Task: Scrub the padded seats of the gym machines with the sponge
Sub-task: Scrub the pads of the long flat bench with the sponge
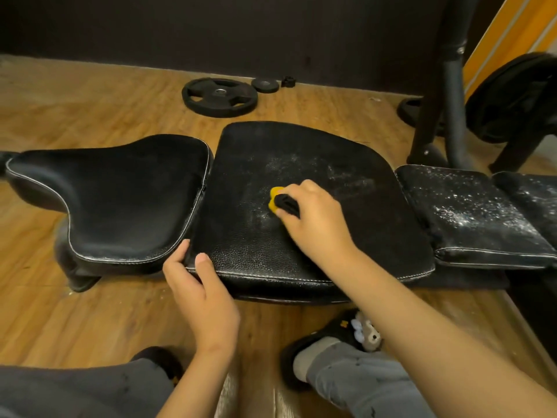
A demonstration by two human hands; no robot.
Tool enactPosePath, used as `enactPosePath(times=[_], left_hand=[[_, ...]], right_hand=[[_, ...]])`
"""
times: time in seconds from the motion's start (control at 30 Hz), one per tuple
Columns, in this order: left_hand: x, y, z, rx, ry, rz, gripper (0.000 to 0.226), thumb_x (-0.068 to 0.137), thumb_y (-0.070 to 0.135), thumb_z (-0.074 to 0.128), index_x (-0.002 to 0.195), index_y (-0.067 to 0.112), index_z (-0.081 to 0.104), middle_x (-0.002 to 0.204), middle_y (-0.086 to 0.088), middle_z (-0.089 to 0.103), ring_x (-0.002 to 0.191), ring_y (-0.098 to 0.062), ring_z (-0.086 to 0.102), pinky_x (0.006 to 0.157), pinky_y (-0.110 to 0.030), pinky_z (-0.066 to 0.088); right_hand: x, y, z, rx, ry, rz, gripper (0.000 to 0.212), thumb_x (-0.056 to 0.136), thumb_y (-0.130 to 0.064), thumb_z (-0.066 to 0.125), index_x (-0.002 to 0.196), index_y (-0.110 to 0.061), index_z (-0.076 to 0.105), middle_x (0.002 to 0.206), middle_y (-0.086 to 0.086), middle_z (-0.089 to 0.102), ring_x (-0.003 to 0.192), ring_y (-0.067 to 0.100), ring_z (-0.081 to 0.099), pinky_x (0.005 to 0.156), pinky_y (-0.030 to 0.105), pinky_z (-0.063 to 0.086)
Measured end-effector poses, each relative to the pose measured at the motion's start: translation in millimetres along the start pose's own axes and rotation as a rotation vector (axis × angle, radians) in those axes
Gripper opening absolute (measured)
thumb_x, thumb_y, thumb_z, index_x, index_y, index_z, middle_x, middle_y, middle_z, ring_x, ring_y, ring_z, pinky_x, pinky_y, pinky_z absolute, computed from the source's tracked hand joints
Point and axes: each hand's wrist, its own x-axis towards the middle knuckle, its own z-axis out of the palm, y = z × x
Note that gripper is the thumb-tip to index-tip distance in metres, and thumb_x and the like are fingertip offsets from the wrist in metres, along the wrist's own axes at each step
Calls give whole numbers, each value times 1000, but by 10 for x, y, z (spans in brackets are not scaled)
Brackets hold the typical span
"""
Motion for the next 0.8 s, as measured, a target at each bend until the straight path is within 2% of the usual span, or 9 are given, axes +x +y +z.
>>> enactPosePath(times=[0.1, 0.17, 0.23, 0.33, 0.47, 0.63, 0.8], left_hand=[[3, 1, -18, 5, -27, -13, 46, 92, 35, 37, 130, 12, 47, 126, -15, 51, 109, -25, 49, 94, -31, 40], [2, 2, -29, -4, -46, -15, 45, 92, 35, 37, 131, 13, 47, 124, -14, 51, 97, -13, 50, 86, -17, 39], [6, -2, -36, -8, -54, -12, 45, 92, 35, 38, 131, 13, 47, 123, -10, 52, 88, 0, 48, 80, -8, 36], [8, -10, -42, -13, -56, 1, 43, 92, 32, 39, 130, 12, 48, 123, -4, 51, 94, 5, 48, 82, -3, 35], [3, -31, -36, -3, -56, 3, 34, 98, 23, 42, 129, 11, 48, 120, 2, 50, 95, 16, 47, 82, 0, 33], [-5, -14, -9, -24, -15, 21, 40, 93, 28, 39, 128, 10, 49, 104, 18, 48, 84, 10, 47, 76, -2, 33], [-11, -42, -6, -46, -5, 4, 42, 93, 32, 39, 129, 13, 48, 112, 14, 50, 85, 4, 46, 79, -6, 34]], right_hand=[[-67, -367, 84, -1, -64, -163, 24, 88, -24, 66, 110, -14, 65, 98, 5, 55, 96, 24, 54, 72, 29, 35], [-62, -459, 99, -7, -134, -232, 25, 90, -26, 63, 113, -15, 63, 100, 5, 54, 97, 23, 52, 72, 26, 32], [-28, -415, 75, 45, -176, -232, 26, 91, -27, 63, 114, -16, 63, 100, 4, 53, 97, 22, 52, 74, 28, 35], [32, -208, 24, 91, -172, -196, 29, 88, -27, 66, 115, -16, 63, 99, 4, 55, 98, 23, 53, 79, 32, 39], [204, 335, -84, 45, -115, -37, 30, 88, -25, 66, 116, -15, 64, 99, 3, 56, 99, 24, 55, 80, 28, 37], [213, 1166, -363, -94, -21, 248, 31, 89, -25, 65, 118, -13, 63, 109, 13, 60, 104, 31, 56, 88, 37, 41], [-173, 1599, -660, -177, 65, 522, 25, 88, -23, 65, 109, -9, 64, 103, 21, 62, 98, 41, 57, 79, 41, 42]])
